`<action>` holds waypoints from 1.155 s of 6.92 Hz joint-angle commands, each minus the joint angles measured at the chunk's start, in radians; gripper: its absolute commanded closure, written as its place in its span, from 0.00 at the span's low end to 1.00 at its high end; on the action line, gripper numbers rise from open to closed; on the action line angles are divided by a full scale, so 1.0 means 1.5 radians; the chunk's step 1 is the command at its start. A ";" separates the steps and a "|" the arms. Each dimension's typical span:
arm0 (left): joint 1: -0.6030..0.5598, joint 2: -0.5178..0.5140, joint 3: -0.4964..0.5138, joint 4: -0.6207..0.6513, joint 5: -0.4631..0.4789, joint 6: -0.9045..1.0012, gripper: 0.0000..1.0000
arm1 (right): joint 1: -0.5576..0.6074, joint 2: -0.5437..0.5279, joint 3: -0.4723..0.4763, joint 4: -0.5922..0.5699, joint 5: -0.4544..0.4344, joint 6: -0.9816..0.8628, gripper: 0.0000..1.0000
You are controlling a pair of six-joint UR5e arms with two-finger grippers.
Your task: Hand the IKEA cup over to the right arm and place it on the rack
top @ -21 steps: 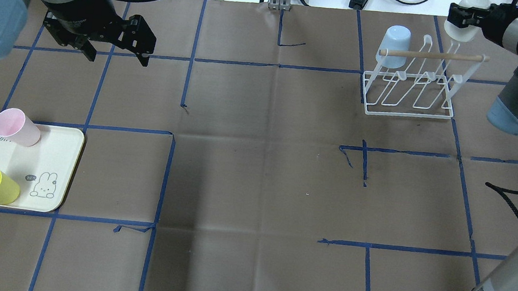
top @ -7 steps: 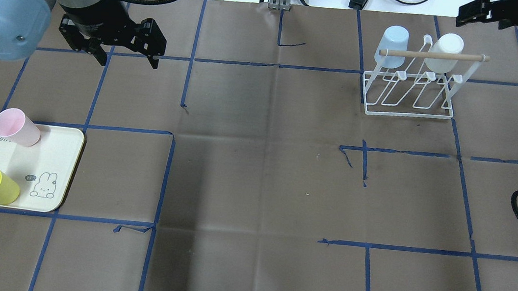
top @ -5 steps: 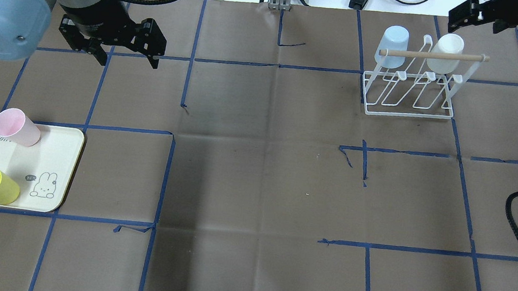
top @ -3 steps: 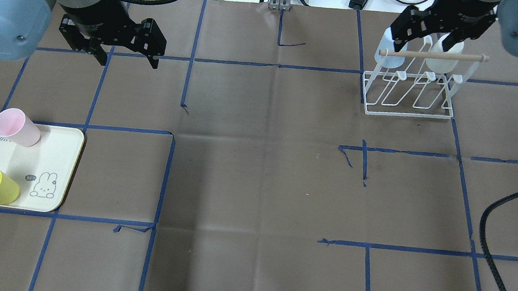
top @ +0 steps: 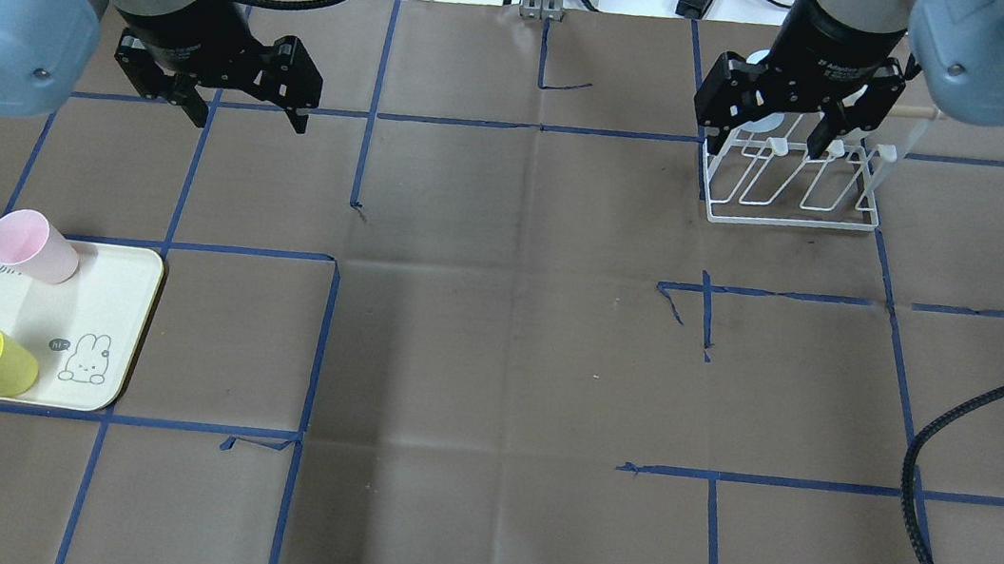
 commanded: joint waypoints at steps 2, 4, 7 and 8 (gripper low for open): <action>0.000 -0.001 0.000 0.013 0.000 -0.001 0.00 | -0.004 -0.061 0.059 -0.004 -0.026 -0.003 0.00; 0.000 -0.001 0.000 0.013 0.000 -0.001 0.00 | -0.003 -0.062 0.058 -0.003 -0.021 0.000 0.00; 0.000 -0.001 0.000 0.013 0.001 0.000 0.00 | -0.003 -0.061 0.044 -0.003 -0.022 0.001 0.00; 0.000 -0.001 0.000 0.013 0.000 0.000 0.00 | -0.003 -0.062 0.044 -0.003 -0.022 0.002 0.00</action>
